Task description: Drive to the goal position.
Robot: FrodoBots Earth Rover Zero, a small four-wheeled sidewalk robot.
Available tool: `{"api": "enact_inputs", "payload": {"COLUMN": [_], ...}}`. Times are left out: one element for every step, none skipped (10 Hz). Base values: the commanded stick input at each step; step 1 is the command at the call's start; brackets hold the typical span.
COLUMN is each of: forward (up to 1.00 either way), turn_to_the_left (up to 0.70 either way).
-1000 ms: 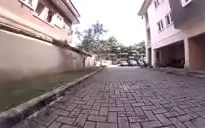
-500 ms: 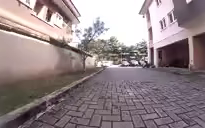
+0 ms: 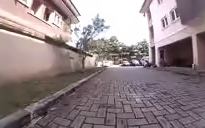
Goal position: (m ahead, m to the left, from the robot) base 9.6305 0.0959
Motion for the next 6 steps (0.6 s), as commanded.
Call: {"api": "enact_inputs", "payload": {"forward": [0.69,0.69,0.69,0.69,0.69,0.69], "turn_to_the_left": [0.03,-0.08,-0.19,-0.34,-0.32,-0.18]}}
